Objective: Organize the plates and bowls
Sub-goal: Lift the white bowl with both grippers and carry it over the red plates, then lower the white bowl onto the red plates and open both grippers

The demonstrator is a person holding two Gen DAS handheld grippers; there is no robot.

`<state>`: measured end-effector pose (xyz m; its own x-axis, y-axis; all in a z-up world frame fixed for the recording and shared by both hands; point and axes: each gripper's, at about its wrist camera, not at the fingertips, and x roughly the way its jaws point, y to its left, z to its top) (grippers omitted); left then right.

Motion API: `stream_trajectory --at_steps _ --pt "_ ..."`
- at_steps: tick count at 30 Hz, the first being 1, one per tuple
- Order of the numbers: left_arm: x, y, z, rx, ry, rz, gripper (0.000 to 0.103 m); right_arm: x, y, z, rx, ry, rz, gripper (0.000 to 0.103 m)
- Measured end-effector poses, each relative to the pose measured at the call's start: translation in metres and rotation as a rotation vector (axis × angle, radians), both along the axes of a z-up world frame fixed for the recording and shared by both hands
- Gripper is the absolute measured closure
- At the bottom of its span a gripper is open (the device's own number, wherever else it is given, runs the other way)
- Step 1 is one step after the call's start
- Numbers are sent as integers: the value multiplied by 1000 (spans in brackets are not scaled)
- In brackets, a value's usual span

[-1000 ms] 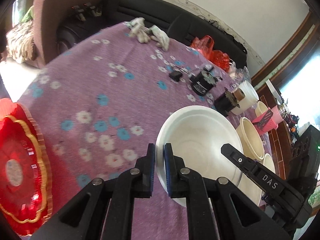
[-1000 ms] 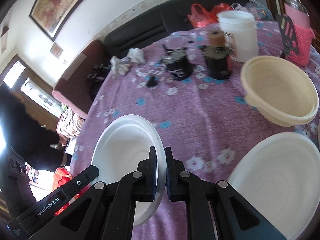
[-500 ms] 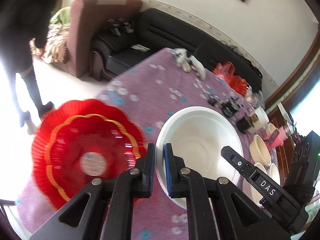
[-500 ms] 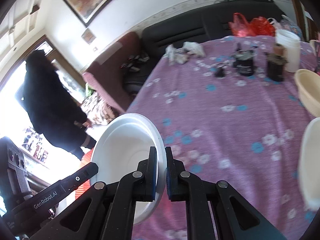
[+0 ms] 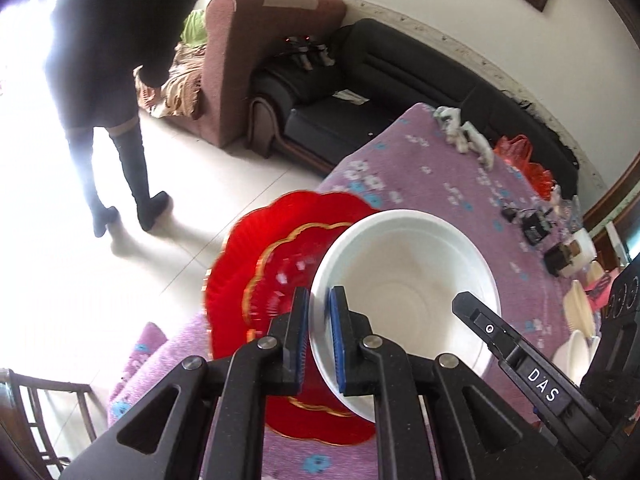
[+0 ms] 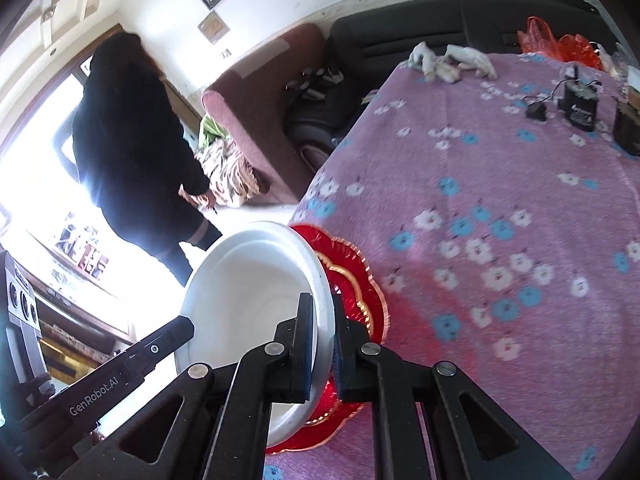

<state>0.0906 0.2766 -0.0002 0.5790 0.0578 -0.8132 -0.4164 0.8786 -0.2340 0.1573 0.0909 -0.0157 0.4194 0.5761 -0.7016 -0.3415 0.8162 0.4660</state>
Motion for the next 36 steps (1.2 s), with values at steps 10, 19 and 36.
stream_trajectory --at_steps 10,19,36 --pt "4 8 -23 67 61 5 91 8 23 -32 -53 60 20 93" --pt "9 4 -31 133 74 -2 91 12 33 -46 -91 67 29 92" --pt "-7 7 -9 360 -17 67 72 4 46 -42 -210 -82 30 89"
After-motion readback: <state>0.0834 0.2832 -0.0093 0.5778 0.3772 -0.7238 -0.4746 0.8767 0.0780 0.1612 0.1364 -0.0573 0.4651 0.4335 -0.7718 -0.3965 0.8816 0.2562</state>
